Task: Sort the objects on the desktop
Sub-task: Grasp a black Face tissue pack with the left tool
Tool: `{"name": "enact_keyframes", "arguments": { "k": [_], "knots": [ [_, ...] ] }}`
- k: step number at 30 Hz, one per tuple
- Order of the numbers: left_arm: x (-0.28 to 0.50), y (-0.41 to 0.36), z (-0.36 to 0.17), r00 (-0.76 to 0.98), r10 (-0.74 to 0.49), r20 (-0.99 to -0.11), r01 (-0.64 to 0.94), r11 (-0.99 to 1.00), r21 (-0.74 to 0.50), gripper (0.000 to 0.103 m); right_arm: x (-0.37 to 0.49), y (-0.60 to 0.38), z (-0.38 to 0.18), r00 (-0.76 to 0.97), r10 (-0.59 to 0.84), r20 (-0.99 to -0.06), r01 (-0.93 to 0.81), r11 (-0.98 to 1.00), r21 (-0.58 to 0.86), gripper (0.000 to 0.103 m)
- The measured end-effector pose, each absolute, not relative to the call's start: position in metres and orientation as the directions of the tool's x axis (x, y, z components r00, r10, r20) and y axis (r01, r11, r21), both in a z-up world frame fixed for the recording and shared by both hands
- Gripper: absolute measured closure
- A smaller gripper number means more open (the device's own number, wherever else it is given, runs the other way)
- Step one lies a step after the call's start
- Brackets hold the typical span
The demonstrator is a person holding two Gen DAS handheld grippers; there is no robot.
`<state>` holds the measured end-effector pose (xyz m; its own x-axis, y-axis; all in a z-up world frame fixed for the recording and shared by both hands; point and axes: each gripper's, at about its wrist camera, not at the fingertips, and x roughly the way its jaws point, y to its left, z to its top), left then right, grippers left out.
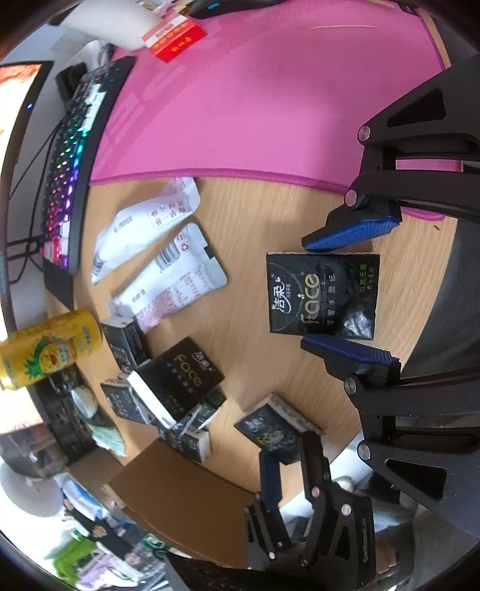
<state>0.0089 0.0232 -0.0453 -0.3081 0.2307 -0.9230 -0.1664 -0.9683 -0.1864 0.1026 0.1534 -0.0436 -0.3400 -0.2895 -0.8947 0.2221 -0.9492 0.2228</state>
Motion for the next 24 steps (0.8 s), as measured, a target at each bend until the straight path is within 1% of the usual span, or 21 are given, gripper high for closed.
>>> {"name": "enact_keyframes", "arguments": {
  "k": [4,5,6,8,12,24],
  "knots": [
    [0.007,0.017,-0.035,-0.328,0.236,-0.915,-0.171,-0.967,-0.188,0.05,0.103,0.16,-0.04,-0.348,-0.279,-0.895,0.199,-0.955,0.221,0.055],
    [0.006,0.015,-0.033,-0.333,0.238,-0.912,-0.172,-0.967,-0.189,0.049,0.103,0.161,-0.039,-0.35,-0.278,-0.895,0.197,-0.956,0.219,0.055],
    [0.006,0.014,-0.032,-0.337,0.239,-0.911,-0.171,-0.967,-0.19,0.045,0.104,0.162,-0.038,-0.352,-0.278,-0.894,0.193,-0.956,0.221,0.055],
    [0.004,0.011,-0.033,-0.337,0.239,-0.911,-0.165,-0.967,-0.193,0.043,0.103,0.163,-0.04,-0.348,-0.277,-0.896,0.19,-0.956,0.222,0.055],
    [0.0,0.01,-0.043,-0.31,0.244,-0.919,-0.152,-0.967,-0.205,0.043,0.102,0.163,-0.046,-0.33,-0.301,-0.895,0.195,-0.949,0.248,0.055],
    [-0.004,0.019,-0.052,-0.278,0.285,-0.917,-0.175,-0.954,-0.243,0.041,0.098,0.149,-0.051,-0.317,-0.32,-0.893,0.243,-0.937,0.25,0.055]
  ]
}}
